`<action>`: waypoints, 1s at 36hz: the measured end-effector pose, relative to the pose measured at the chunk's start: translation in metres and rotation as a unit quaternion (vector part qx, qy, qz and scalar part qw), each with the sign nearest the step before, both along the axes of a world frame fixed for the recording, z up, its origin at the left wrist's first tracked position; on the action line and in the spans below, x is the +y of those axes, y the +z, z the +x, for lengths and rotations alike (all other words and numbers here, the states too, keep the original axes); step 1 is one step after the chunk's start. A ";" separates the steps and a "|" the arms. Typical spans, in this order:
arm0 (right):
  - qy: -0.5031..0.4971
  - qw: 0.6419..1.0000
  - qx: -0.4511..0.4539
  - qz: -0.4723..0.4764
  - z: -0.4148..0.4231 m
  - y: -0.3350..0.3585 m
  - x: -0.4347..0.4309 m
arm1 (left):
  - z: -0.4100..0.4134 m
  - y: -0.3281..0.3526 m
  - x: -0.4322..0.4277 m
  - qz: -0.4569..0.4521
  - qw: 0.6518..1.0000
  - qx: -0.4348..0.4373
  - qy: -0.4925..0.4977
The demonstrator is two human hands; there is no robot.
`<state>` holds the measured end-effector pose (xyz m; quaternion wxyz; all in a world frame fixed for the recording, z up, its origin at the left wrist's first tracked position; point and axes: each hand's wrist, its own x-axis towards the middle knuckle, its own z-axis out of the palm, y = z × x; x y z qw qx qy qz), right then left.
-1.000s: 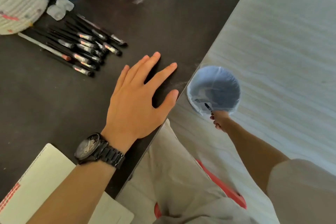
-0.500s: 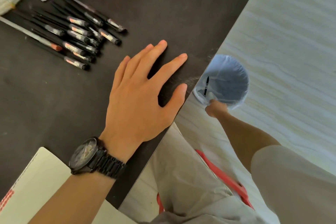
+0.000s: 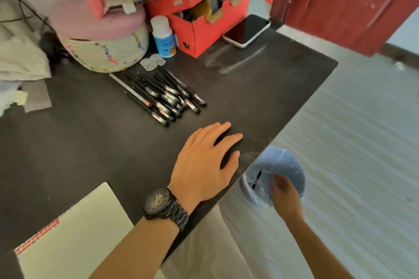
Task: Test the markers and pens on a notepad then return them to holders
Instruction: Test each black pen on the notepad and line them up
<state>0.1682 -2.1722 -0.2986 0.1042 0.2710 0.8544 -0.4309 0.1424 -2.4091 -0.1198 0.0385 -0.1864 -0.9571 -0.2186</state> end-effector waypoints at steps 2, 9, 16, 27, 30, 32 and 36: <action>-0.056 0.994 0.096 -0.014 0.010 0.039 -0.005 | 0.008 0.004 -0.007 0.005 1.000 -0.001 0.005; -0.013 0.940 0.339 -0.043 0.024 0.158 -0.049 | 0.078 0.028 -0.092 0.087 0.969 0.054 0.224; 0.230 0.900 0.370 -0.025 -0.028 0.223 -0.146 | 0.166 0.017 -0.173 0.068 0.892 -0.040 0.445; 0.474 0.785 0.246 0.314 -0.149 0.248 -0.300 | 0.190 -0.010 -0.183 0.004 0.899 -0.054 0.435; 0.479 0.757 0.214 0.389 -0.159 0.247 -0.322 | 0.191 -0.010 -0.186 0.016 0.899 -0.043 0.435; 0.485 0.751 0.190 0.407 -0.161 0.244 -0.331 | 0.191 -0.010 -0.187 0.023 0.900 -0.038 0.434; 0.484 0.756 0.168 0.409 -0.158 0.229 -0.340 | 0.191 -0.012 -0.187 0.037 0.897 -0.031 0.439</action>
